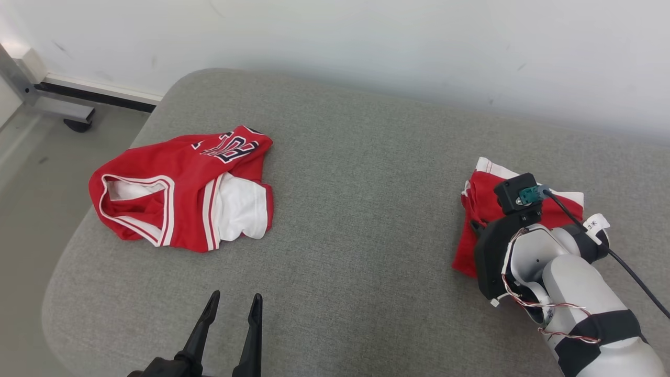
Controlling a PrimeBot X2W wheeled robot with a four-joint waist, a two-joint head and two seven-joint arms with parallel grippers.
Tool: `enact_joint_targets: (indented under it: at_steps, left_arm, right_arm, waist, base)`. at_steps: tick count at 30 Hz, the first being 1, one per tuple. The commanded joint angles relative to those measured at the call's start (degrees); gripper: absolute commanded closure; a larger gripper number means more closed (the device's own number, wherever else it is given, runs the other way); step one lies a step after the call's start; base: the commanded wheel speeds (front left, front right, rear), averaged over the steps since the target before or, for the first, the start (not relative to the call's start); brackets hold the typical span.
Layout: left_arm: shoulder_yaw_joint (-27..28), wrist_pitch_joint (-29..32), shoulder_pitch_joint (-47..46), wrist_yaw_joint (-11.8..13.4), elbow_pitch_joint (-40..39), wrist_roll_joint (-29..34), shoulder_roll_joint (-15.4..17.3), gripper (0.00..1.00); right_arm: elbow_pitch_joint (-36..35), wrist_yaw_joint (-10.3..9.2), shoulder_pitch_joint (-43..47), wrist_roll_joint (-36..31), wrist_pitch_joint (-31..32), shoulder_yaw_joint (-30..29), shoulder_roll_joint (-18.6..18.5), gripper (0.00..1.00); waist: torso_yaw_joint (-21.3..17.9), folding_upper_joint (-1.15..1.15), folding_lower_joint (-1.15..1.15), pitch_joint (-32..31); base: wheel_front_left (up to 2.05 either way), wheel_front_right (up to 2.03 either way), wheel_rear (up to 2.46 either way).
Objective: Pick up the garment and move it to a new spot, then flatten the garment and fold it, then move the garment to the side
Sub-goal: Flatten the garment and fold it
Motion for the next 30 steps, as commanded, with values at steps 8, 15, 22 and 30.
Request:
enact_joint_targets:
  at_steps: [8, 15, 22, 30]
  left_arm:
    - [-0.1, -0.2, 1.0, 0.2, 0.2, -1.0, -0.1, 0.0]
    - [0.9, -0.2, 1.8, 0.8, -0.5, -0.8, -0.1, 0.0]
    - [1.0, -0.2, 2.2, 0.9, -1.0, -0.5, -0.1, 0.0]
    - [1.1, -0.2, 1.5, 0.7, -1.2, -0.4, -0.1, 0.0]
  right_arm:
    - [4.0, -0.14, -2.5, 2.0, -4.5, 0.5, 1.5, 0.0]
    - [-0.3, -0.14, -3.2, 6.6, -10.5, -1.5, -0.5, 0.0]
    - [-1.9, -0.14, 2.8, 3.7, -14.2, -8.7, -5.4, 0.0]
    - [-0.2, -0.14, 9.2, -1.7, -18.6, -10.8, -3.3, 1.0]
  waist:
    - [0.6, 0.0, 0.0, -0.5]
    - [-1.0, 0.0, 0.0, -2.0]
    - [-2.5, 0.0, 0.0, -3.0]
    - [-3.1, 0.0, 0.0, -1.5]
  base:
    - [0.0, 0.0, 0.0]
    - [0.0, 0.0, 0.0]
    - [0.0, 0.0, 0.0]
    - [0.0, 0.0, 0.0]
